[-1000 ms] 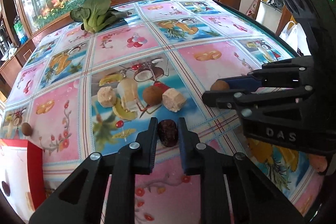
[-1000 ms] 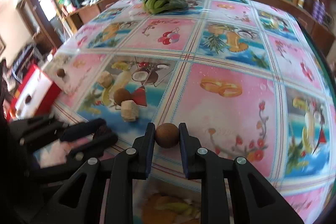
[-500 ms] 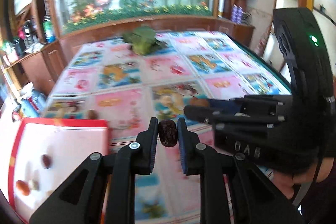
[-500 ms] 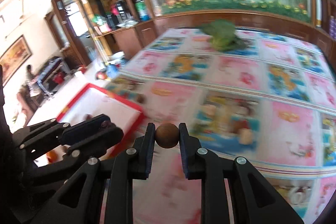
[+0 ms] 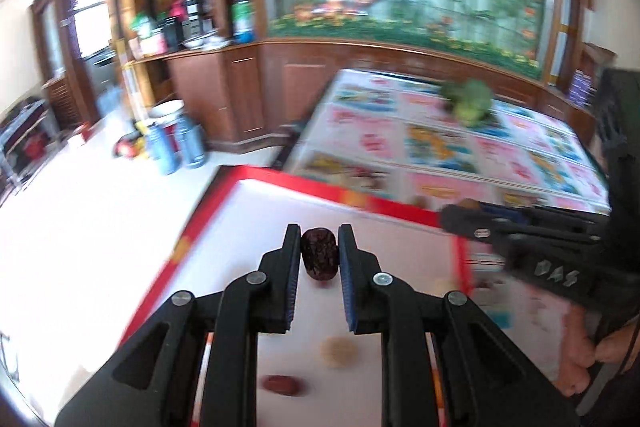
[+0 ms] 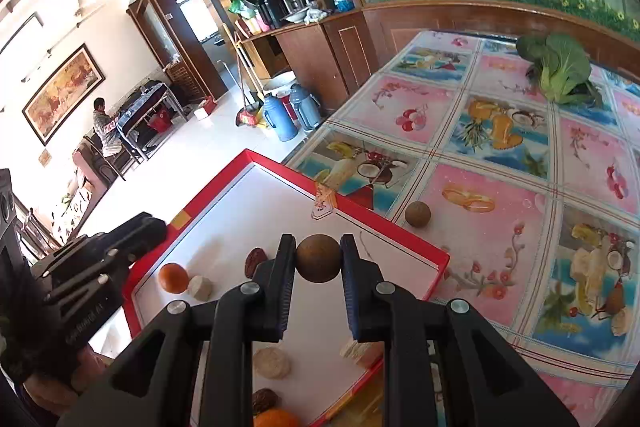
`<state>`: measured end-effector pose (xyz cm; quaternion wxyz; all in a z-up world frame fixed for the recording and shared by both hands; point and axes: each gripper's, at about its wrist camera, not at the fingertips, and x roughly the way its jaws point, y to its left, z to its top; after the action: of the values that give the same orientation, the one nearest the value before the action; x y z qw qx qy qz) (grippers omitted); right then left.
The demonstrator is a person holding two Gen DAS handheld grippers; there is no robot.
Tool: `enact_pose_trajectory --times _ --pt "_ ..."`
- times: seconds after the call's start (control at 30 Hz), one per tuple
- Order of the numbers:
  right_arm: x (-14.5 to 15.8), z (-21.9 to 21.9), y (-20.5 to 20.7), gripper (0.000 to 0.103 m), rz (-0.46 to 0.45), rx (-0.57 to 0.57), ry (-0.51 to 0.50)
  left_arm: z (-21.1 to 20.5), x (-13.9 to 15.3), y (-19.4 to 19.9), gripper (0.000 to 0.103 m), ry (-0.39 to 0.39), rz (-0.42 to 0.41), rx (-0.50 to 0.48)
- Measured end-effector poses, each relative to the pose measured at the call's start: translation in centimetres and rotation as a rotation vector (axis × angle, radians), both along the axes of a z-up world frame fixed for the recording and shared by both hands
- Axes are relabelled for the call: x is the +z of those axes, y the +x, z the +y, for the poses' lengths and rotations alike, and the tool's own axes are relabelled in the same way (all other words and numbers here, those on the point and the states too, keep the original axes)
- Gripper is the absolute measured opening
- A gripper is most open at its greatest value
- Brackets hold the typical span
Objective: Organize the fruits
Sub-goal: 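Carry the date and nut into the tray and open both tools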
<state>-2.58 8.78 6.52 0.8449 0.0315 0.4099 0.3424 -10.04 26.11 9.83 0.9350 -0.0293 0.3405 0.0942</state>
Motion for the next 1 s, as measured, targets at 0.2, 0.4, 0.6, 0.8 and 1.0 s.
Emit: enact_pose_trajectory --times 0.2,0.4,0.6,0.8,1.0 --pt "-1.4 0.2 0.6 0.021 0.036 0.000 -0.004 5.0 -2.0 0.5 0.020 0.005 0.073 0.110" --pt "-2.4 1.7 -0.5 0.021 0.038 0.051 -0.024 6.6 -4.4 1.3 0.020 -0.049 0.140 0.130" --pt "-3.7 3.4 -1.1 0.021 0.048 0.083 -0.088 5.2 -5.3 2.5 0.021 -0.045 0.166 0.105" --pt "-4.4 4.0 -1.5 0.021 0.055 0.103 -0.144 4.9 -6.2 3.6 0.021 -0.034 0.217 0.118" --pt "-4.5 4.1 -2.0 0.021 0.030 0.113 -0.177 5.2 -6.9 4.1 0.021 -0.022 0.278 0.148"
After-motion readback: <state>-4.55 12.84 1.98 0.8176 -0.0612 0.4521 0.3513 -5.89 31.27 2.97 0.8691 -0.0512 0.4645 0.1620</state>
